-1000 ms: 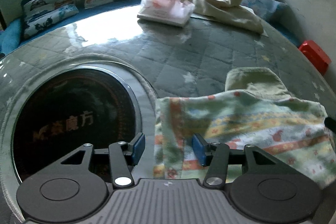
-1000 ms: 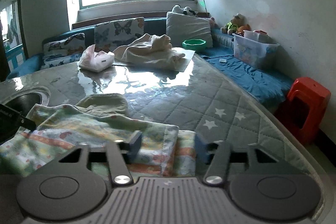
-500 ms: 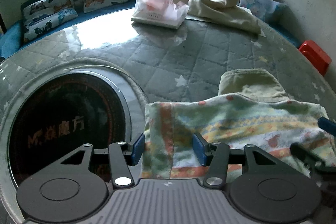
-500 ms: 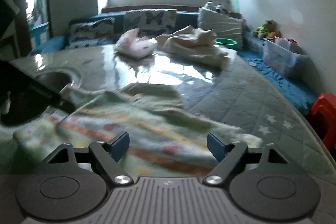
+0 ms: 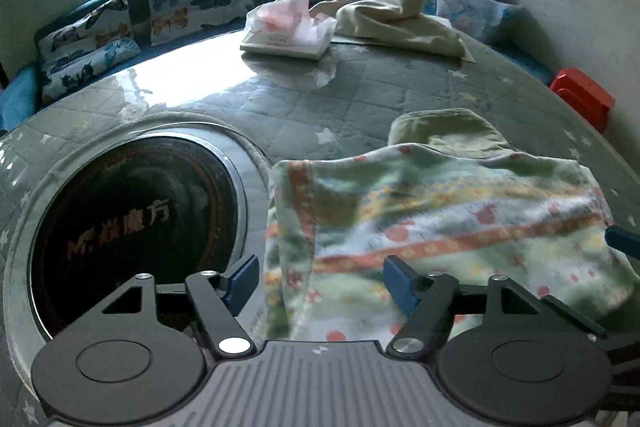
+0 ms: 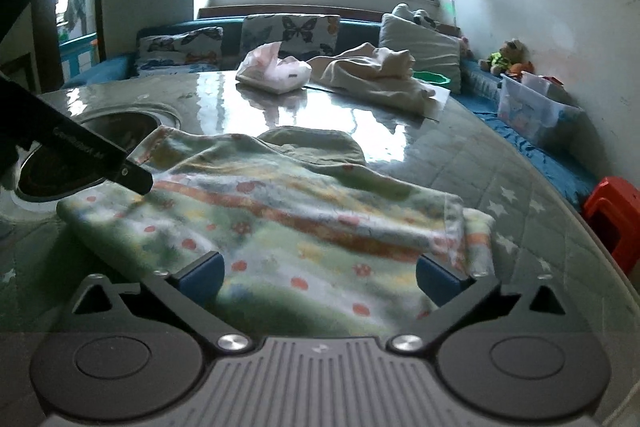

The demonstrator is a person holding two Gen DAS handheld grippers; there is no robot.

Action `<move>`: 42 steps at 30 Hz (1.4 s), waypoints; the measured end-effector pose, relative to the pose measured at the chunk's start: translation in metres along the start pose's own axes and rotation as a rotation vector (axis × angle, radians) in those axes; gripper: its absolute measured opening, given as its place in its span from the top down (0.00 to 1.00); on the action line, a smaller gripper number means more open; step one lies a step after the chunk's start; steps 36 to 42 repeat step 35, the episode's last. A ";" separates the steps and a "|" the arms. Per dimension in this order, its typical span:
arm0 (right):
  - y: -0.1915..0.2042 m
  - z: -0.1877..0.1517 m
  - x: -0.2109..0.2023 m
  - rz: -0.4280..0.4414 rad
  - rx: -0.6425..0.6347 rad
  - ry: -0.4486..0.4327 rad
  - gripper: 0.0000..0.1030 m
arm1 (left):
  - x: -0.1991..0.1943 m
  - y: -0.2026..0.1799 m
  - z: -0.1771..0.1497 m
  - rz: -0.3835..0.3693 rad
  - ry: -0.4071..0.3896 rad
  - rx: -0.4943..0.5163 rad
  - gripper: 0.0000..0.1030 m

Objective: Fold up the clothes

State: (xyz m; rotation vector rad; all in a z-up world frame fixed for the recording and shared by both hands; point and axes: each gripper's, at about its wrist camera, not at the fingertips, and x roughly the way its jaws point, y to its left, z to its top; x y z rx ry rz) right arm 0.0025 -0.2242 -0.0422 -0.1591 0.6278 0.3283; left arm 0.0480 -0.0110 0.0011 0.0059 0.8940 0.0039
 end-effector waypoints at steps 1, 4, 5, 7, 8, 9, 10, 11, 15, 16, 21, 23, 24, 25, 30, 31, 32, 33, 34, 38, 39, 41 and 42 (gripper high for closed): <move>0.000 -0.001 -0.002 -0.002 0.008 -0.001 0.00 | -0.003 -0.002 -0.002 -0.003 -0.006 0.003 0.22; -0.001 -0.004 -0.006 -0.007 0.031 -0.004 0.00 | -0.011 -0.008 -0.009 -0.011 -0.024 0.015 0.14; -0.001 -0.005 -0.007 -0.007 0.037 -0.006 0.00 | -0.014 -0.011 -0.012 -0.011 -0.031 0.022 0.12; -0.002 -0.009 -0.012 -0.008 0.048 -0.009 0.00 | -0.019 -0.015 -0.017 -0.006 -0.047 0.039 0.06; -0.002 -0.011 -0.014 -0.007 0.051 -0.008 0.00 | -0.021 -0.017 -0.019 -0.003 -0.053 0.047 0.05; -0.002 -0.012 -0.015 -0.009 0.053 -0.007 0.00 | -0.023 -0.019 -0.021 -0.001 -0.057 0.055 0.03; -0.002 -0.014 -0.017 -0.013 0.054 -0.006 0.00 | -0.025 -0.021 -0.023 -0.001 -0.061 0.060 0.01; -0.003 -0.015 -0.018 -0.020 0.055 -0.005 0.00 | -0.027 -0.022 -0.025 -0.003 -0.064 0.063 0.00; -0.004 -0.020 -0.025 -0.032 0.067 -0.005 0.00 | -0.034 -0.028 -0.033 -0.010 -0.081 0.080 0.00; -0.004 -0.022 -0.028 -0.033 0.070 -0.008 0.00 | -0.036 -0.030 -0.036 -0.010 -0.085 0.085 0.00; -0.004 -0.027 -0.038 -0.050 0.083 -0.028 0.00 | -0.044 -0.035 -0.047 -0.019 -0.096 0.088 0.00; -0.004 -0.030 -0.041 -0.058 0.083 -0.031 0.00 | -0.047 -0.037 -0.052 -0.025 -0.095 0.088 0.00; -0.004 -0.031 -0.043 -0.063 0.084 -0.031 0.00 | -0.048 -0.037 -0.054 -0.023 -0.096 0.087 0.00; -0.004 -0.032 -0.044 -0.067 0.084 -0.032 0.00 | -0.050 -0.038 -0.057 -0.024 -0.096 0.086 0.00; -0.008 -0.039 -0.051 -0.077 0.111 -0.027 0.00 | -0.057 -0.041 -0.068 -0.044 -0.093 0.083 0.00; -0.009 -0.041 -0.052 -0.079 0.118 -0.026 0.00 | -0.058 -0.042 -0.070 -0.045 -0.096 0.084 0.00; -0.010 -0.043 -0.054 -0.081 0.124 -0.026 0.00 | -0.060 -0.043 -0.072 -0.046 -0.098 0.087 0.00; -0.010 -0.045 -0.056 -0.081 0.128 -0.026 0.00 | -0.061 -0.043 -0.073 -0.049 -0.100 0.090 0.00; -0.010 -0.046 -0.057 -0.080 0.133 -0.025 0.00 | -0.063 -0.044 -0.075 -0.052 -0.101 0.093 0.00; -0.011 -0.048 -0.058 -0.080 0.137 -0.025 0.00 | -0.065 -0.045 -0.076 -0.056 -0.101 0.096 0.00; -0.011 -0.048 -0.058 -0.080 0.137 -0.025 0.00 | -0.065 -0.045 -0.076 -0.056 -0.101 0.096 0.00; -0.011 -0.048 -0.058 -0.080 0.137 -0.025 0.00 | -0.065 -0.045 -0.076 -0.056 -0.101 0.096 0.00; -0.011 -0.048 -0.058 -0.080 0.137 -0.025 0.00 | -0.065 -0.045 -0.076 -0.056 -0.101 0.096 0.00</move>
